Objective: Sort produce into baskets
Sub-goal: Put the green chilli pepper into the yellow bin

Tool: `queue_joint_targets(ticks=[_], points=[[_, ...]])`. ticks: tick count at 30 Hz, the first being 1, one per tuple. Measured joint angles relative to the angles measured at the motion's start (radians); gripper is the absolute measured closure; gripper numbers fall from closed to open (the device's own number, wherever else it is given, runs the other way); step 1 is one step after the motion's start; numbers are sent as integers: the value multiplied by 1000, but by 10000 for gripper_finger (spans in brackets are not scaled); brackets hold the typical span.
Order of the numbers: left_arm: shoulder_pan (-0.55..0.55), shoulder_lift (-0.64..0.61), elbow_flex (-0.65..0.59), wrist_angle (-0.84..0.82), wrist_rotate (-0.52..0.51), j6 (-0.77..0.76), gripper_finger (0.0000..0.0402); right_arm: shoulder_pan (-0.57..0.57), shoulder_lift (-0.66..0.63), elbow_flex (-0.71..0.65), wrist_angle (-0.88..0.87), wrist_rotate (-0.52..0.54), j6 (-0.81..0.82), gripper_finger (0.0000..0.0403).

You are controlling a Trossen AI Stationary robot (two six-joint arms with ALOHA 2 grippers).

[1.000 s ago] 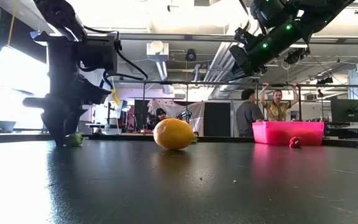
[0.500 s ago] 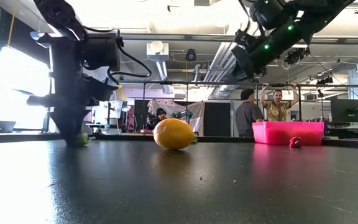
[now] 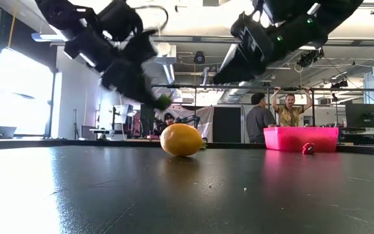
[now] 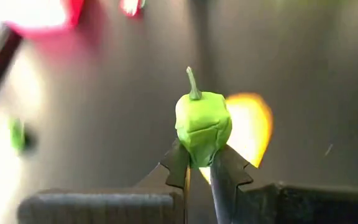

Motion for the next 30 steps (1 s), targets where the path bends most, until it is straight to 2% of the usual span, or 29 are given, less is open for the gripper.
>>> queue_joint_targets(ticks=[4,8,16,23,30], points=[[-17,-1,0,132,58,24,382,43,26,0,153,26,-37,269],[-32,-1,0,234,72,25,382,50,26,0,231,42,-42,247],[-55,-1,0,410,105,12,382,56,25,0,297,-69,-45,247],[-57,-1,5,435,118,-41,382,92,25,0,332,-49,-97,248],[-52,-1,11,463,102,-94,382,101,25,0,360,-49,-82,248]])
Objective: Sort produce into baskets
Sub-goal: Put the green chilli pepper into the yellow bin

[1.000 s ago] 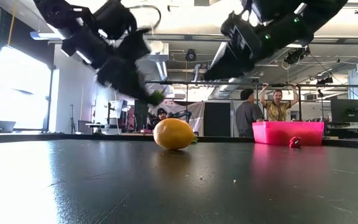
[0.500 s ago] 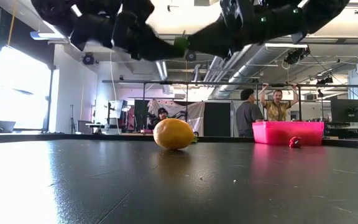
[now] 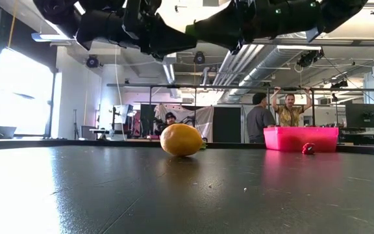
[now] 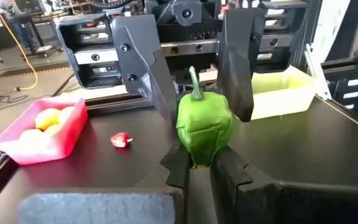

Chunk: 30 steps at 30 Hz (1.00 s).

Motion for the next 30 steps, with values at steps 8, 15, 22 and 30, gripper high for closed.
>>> queue_joint_targets(ticks=[8,15,22,30], points=[[1,-1,0,21,-2,-50,382,1,0,0,13,7,4,248],[0,-1,0,28,1,-59,382,1,0,0,19,7,14,271],[0,-1,0,27,4,-67,382,1,0,0,19,10,11,335],[1,-1,0,10,-4,-58,347,2,0,0,16,39,13,358]])
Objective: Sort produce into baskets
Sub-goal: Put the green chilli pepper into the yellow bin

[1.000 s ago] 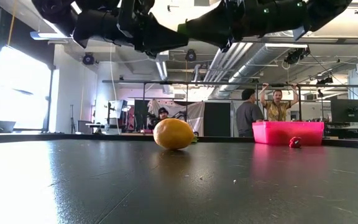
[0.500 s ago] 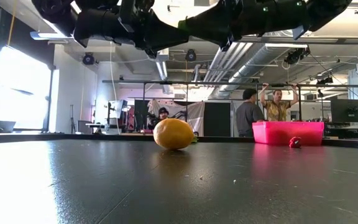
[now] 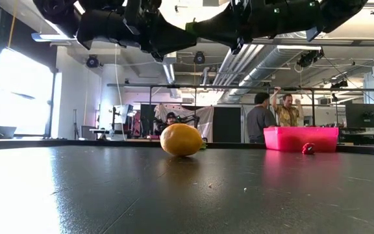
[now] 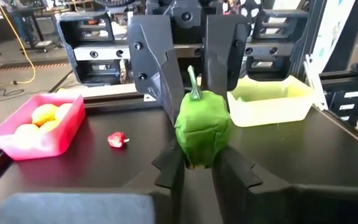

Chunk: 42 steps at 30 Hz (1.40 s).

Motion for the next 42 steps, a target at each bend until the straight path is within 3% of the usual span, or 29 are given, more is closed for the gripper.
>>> queue_joint_targets(ticks=[7,13,16,20,23,29,35,42], points=[[4,0,0,-72,-38,43,291,3,-88,31,-157,-6,14,357],[2,0,0,-75,-78,77,274,24,-192,123,-515,6,111,356],[2,0,0,-95,-78,97,274,65,-223,200,-784,4,208,356],[2,0,0,-100,-77,107,273,146,-229,315,-1175,-3,392,356],[2,0,0,-107,-77,107,273,220,-230,364,-1398,-11,630,356],[2,0,0,-134,-74,108,273,382,-229,387,-1709,-146,1062,356],[2,0,0,-140,-94,110,273,490,-229,387,-1886,-185,1353,356],[17,0,0,-144,-99,124,273,609,-229,250,-1814,-211,1498,356]])
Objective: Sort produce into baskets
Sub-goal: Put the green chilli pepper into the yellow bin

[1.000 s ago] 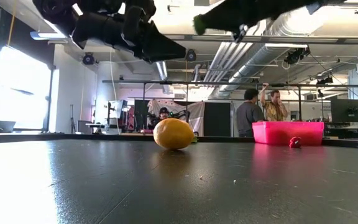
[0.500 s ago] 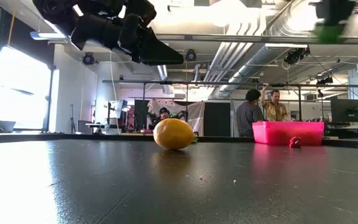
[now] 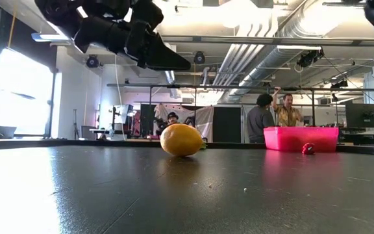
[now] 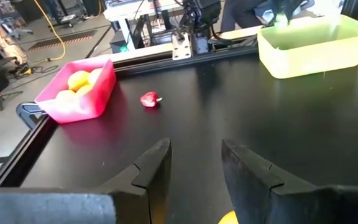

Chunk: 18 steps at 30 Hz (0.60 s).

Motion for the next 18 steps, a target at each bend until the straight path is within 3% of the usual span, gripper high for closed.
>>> queue_joint_targets(ticks=[10,18], points=[[23,0,0,4,-14,19,273,91,0,-290,483,-109,42,356],[45,0,0,3,-15,18,273,103,1,-367,552,-138,115,349]])
